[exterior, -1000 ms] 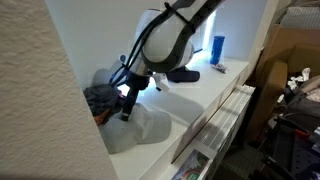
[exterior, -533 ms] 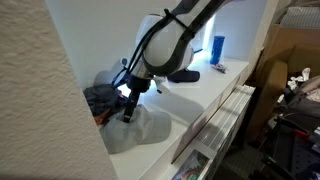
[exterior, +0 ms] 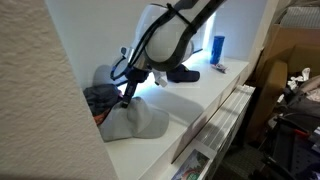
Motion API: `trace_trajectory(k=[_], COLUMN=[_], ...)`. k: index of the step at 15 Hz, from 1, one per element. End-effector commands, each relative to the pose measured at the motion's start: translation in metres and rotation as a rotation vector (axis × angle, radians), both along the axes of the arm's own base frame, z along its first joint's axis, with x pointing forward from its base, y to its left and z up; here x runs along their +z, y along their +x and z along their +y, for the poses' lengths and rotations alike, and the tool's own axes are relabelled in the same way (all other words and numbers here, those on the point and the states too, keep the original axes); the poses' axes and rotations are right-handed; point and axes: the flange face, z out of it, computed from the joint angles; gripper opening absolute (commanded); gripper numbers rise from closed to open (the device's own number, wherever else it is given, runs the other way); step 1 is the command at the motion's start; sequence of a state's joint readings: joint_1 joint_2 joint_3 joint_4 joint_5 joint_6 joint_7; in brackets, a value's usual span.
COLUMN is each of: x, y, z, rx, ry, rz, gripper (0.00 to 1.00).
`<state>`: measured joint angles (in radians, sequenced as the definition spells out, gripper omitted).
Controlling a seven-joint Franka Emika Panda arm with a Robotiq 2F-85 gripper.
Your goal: Put the grey cap at the edge on top of the blue thing
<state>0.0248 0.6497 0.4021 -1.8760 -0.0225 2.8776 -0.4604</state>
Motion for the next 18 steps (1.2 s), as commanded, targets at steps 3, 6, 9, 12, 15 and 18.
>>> trace_trajectory(k=[3, 6, 9, 12, 15, 18], x=[0.035, 0.064, 0.107, 0.157, 0.215, 0.279], y=[-0.001, 0.0, -0.001, -0.019, -0.017, -0.021], z=[-0.006, -0.018, -0.038, -0.093, -0.168, -0.263], rx=[-0.027, -0.06, -0.116, -0.174, -0.23, -0.337], ry=[-0.078, -0.141, -0.195, -0.192, -0.222, -0.29], rz=[-0.107, -0.218, -0.366, -0.515, -0.665, -0.777], gripper=[0.02, 0.02, 0.02, 0.02, 0.02, 0.02])
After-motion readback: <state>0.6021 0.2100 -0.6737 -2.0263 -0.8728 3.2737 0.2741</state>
